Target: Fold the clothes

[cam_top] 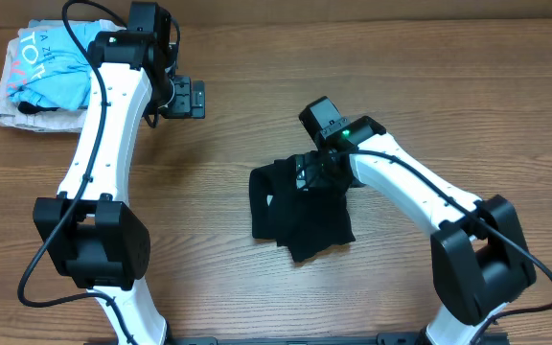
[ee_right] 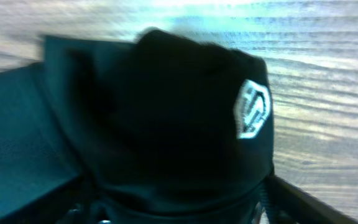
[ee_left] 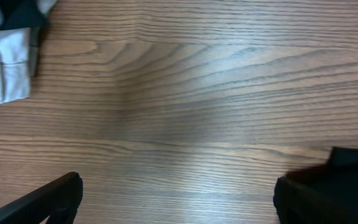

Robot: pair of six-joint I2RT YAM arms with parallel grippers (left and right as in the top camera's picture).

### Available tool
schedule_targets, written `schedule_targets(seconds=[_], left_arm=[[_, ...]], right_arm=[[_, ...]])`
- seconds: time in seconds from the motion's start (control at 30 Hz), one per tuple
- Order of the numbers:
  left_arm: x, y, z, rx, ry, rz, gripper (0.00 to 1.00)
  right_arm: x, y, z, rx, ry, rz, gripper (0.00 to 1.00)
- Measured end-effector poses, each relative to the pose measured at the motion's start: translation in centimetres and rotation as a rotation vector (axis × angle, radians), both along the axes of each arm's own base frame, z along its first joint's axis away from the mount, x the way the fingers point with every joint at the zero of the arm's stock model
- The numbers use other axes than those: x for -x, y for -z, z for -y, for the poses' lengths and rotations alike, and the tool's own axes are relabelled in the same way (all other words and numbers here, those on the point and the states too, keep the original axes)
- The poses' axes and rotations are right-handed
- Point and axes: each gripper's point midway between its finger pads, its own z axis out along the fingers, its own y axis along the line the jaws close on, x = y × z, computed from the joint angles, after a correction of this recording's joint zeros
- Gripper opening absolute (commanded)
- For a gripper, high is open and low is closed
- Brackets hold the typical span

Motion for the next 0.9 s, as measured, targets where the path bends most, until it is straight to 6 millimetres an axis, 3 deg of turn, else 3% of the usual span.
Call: schedule_targets(seconds=[0.13, 0.27, 0.33, 0.43, 0.53, 0.6, 0.73, 0.9], left_arm=[[0.1, 0.3, 0.8, 0.043, 0.022, -0.013, 1.0], [0.7, 0.7, 2.0, 0.108, 0.059, -0.046, 1.0], [1.4, 0.8, 2.4, 0.13, 0.074, -0.079, 1.0], [2.5, 1.0, 2.9, 0.155, 0.088, -0.123, 1.0], [3.6, 1.1, 3.5, 0.168, 0.094, -0.166, 1.0], [4.2, 1.2, 4.2, 0.171, 0.102, -0.187, 1.0], [5.3, 3.0, 7.5, 0.185, 0.124, -0.222, 1.0], [9.0, 8.4, 14.3, 0.249, 0.187, -0.267, 1.0]], right_arm=[[0.0, 0.8, 0.4, -0.004, -0.018, -0.017, 1.0], [-0.4, -1.2, 0.8, -0.015, -0.01, -0.045, 1.0], [-1.4, -3.5, 1.5, -0.017, 0.015, -0.054, 1.0], [-4.6, -8.9, 2.8, -0.057, 0.068, 0.028, 1.0], [-7.3, -14.4, 5.3, -0.093, 0.137, 0.127, 1.0], [-8.2, -16.8, 7.4, -0.102, 0.184, 0.17, 1.0], [-8.4, -18.2, 11.2, -0.091, 0.267, 0.173, 1.0], [-7.7, -17.8, 13.7, -0.072, 0.317, 0.131, 1.0]])
